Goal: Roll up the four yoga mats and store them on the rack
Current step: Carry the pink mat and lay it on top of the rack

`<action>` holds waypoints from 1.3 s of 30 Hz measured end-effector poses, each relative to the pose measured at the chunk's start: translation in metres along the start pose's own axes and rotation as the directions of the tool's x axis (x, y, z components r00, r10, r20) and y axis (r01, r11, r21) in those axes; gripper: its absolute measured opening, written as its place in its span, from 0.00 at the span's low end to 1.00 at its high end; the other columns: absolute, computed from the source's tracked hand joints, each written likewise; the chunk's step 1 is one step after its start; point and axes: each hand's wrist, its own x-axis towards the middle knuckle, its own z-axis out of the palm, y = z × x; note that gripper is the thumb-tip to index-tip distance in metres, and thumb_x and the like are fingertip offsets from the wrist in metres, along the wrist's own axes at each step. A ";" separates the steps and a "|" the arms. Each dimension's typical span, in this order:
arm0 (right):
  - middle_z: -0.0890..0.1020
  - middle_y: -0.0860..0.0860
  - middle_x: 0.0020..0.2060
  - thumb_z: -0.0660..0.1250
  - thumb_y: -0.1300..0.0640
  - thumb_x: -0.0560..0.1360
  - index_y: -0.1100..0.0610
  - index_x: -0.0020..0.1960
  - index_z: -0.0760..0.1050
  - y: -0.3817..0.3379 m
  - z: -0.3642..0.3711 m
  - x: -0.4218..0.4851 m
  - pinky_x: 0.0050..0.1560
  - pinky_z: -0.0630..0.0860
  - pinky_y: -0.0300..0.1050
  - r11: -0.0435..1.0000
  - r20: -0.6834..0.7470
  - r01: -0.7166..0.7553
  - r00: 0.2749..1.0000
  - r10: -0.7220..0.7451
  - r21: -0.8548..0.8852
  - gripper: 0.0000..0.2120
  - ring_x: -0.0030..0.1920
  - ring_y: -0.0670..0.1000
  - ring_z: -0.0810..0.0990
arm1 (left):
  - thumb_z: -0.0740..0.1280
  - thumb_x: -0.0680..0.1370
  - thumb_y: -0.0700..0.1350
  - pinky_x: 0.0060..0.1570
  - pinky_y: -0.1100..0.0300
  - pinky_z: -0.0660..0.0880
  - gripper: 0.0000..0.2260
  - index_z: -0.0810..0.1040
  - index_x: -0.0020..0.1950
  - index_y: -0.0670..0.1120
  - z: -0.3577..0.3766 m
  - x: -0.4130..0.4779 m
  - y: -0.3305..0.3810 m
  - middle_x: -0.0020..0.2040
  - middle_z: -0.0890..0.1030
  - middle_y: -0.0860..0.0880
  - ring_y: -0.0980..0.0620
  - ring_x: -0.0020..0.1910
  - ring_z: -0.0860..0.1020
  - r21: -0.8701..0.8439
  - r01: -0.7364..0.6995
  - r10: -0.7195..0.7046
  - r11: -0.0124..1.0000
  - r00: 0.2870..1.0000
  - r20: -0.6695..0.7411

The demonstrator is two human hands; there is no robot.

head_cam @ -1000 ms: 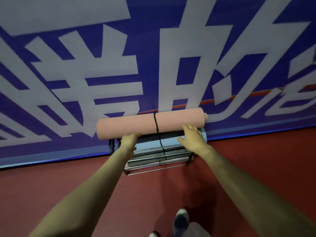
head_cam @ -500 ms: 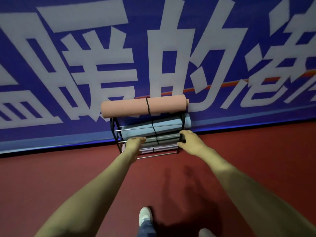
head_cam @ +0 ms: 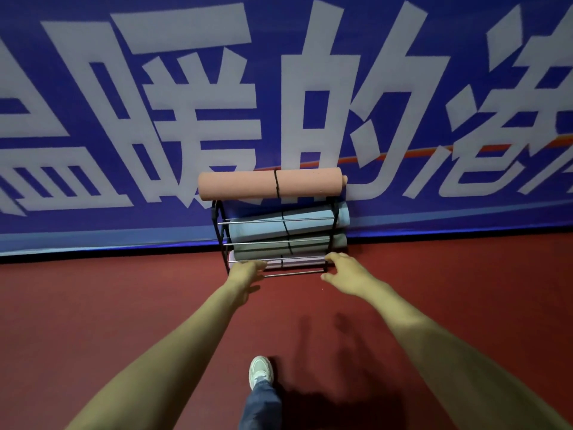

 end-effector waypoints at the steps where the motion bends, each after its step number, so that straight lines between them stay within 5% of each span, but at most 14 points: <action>1: 0.69 0.56 0.68 0.65 0.52 0.77 0.57 0.72 0.64 -0.003 0.002 0.011 0.66 0.64 0.43 1.000 0.007 0.008 1.000 -0.008 -0.004 0.26 0.69 0.56 0.67 | 0.63 0.79 0.38 0.57 0.51 0.69 0.09 0.76 0.59 0.39 -0.003 0.009 0.002 0.56 0.77 0.43 0.46 0.54 0.74 -0.009 0.004 -0.004 1.000 1.000 0.000; 7: 0.67 0.56 0.70 0.65 0.52 0.77 0.56 0.73 0.61 -0.030 0.011 0.120 0.69 0.63 0.48 0.999 0.050 0.052 0.997 -0.052 0.002 0.27 0.71 0.55 0.64 | 0.65 0.77 0.38 0.40 0.58 0.74 0.24 0.64 0.73 0.39 -0.027 0.117 0.023 0.45 0.79 0.47 0.51 0.42 0.78 -0.100 0.045 -0.049 0.994 0.998 -0.033; 12: 0.68 0.56 0.69 0.61 0.53 0.80 0.58 0.72 0.63 -0.041 0.024 0.251 0.65 0.64 0.44 0.999 0.055 0.020 0.998 -0.021 0.027 0.23 0.68 0.55 0.68 | 0.63 0.79 0.37 0.38 0.61 0.71 0.04 0.75 0.53 0.42 -0.030 0.238 0.042 0.41 0.77 0.46 0.52 0.37 0.74 -0.155 0.120 -0.129 0.981 0.990 -0.054; 16: 0.67 0.54 0.71 0.58 0.52 0.81 0.57 0.73 0.63 -0.038 0.052 0.338 0.66 0.63 0.44 0.997 0.070 -0.009 0.998 0.003 0.078 0.22 0.70 0.54 0.66 | 0.57 0.82 0.39 0.38 0.61 0.70 0.11 0.74 0.42 0.44 -0.025 0.320 0.037 0.38 0.75 0.48 0.52 0.36 0.72 -0.262 0.201 -0.210 0.944 0.978 -0.006; 21: 0.65 0.54 0.72 0.58 0.52 0.81 0.57 0.74 0.62 -0.012 0.096 0.433 0.71 0.59 0.45 0.998 0.077 0.065 0.995 -0.065 -0.005 0.23 0.73 0.53 0.61 | 0.55 0.84 0.42 0.38 0.62 0.69 0.13 0.74 0.42 0.43 -0.023 0.413 0.012 0.39 0.75 0.48 0.52 0.36 0.72 -0.435 0.246 -0.289 0.866 0.957 -0.035; 24: 0.68 0.56 0.71 0.59 0.54 0.81 0.59 0.72 0.65 0.008 0.117 0.488 0.70 0.56 0.43 0.983 -0.023 0.166 0.986 -0.168 -0.085 0.21 0.72 0.53 0.62 | 0.53 0.84 0.41 0.42 0.63 0.70 0.12 0.73 0.45 0.41 -0.017 0.472 -0.011 0.43 0.75 0.47 0.51 0.41 0.74 -0.525 0.237 -0.285 0.817 0.959 -0.011; 27: 0.80 0.54 0.56 0.61 0.54 0.79 0.60 0.60 0.77 0.026 0.151 0.523 0.59 0.71 0.47 0.919 -0.218 0.382 0.893 -0.393 -0.092 0.14 0.59 0.55 0.76 | 0.51 0.84 0.44 0.58 0.57 0.68 0.14 0.72 0.59 0.38 -0.007 0.534 -0.042 0.54 0.74 0.45 0.47 0.56 0.74 -0.611 0.223 -0.251 0.759 0.967 0.041; 30: 0.82 0.49 0.45 0.56 0.52 0.78 0.58 0.50 0.80 0.062 0.203 0.542 0.49 0.75 0.43 0.804 -0.262 0.562 0.760 -0.594 -0.194 0.15 0.47 0.50 0.79 | 0.54 0.84 0.44 0.54 0.58 0.72 0.13 0.73 0.49 0.39 0.011 0.582 -0.065 0.46 0.73 0.44 0.49 0.45 0.75 -0.630 0.218 -0.238 0.746 0.970 0.053; 34: 0.82 0.50 0.53 0.57 0.50 0.78 0.58 0.59 0.78 0.114 0.256 0.571 0.58 0.74 0.45 0.785 -0.243 0.568 0.748 -0.618 -0.249 0.18 0.57 0.47 0.75 | 0.58 0.83 0.48 0.67 0.51 0.67 0.24 0.61 0.73 0.34 0.030 0.620 -0.088 0.71 0.66 0.37 0.39 0.70 0.67 -0.647 0.237 -0.263 0.724 0.963 0.059; 39: 0.71 0.55 0.68 0.70 0.46 0.71 0.58 0.70 0.65 0.148 0.275 0.617 0.70 0.60 0.55 0.804 -0.332 0.399 0.760 -0.559 -0.441 0.32 0.71 0.55 0.62 | 0.67 0.77 0.48 0.69 0.45 0.66 0.28 0.61 0.72 0.38 0.045 0.659 -0.100 0.65 0.70 0.36 0.38 0.67 0.69 -0.746 0.218 -0.217 0.629 0.971 0.101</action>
